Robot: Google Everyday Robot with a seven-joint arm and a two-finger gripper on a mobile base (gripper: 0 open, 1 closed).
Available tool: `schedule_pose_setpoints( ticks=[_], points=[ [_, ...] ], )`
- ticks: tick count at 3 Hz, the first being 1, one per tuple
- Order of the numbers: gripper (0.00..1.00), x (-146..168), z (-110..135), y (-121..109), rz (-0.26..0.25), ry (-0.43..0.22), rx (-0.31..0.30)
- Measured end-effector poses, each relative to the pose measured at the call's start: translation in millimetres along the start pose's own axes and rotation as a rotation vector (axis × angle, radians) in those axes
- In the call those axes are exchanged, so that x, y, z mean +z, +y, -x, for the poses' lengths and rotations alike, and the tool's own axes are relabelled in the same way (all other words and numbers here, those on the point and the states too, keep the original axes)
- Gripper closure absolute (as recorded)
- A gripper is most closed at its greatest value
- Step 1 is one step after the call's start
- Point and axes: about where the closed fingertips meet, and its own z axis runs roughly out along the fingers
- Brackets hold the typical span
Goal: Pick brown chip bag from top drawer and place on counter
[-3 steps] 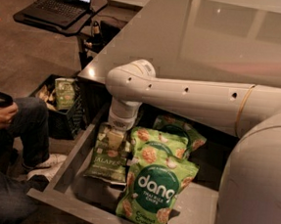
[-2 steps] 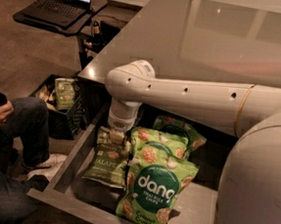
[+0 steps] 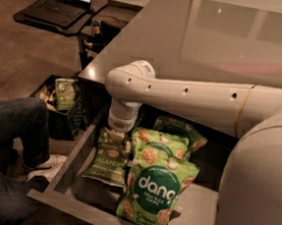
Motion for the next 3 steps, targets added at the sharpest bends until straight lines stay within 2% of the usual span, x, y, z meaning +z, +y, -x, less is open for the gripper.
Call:
schedule_pose_setpoints(
  ticks=[1, 3],
  points=[
    [1.0, -3.1, -0.2, 2.7, 0.005, -0.022, -0.006],
    [1.0, -42.8, -11.2, 38.9, -0.048, -0.178, 0.028]
  ],
)
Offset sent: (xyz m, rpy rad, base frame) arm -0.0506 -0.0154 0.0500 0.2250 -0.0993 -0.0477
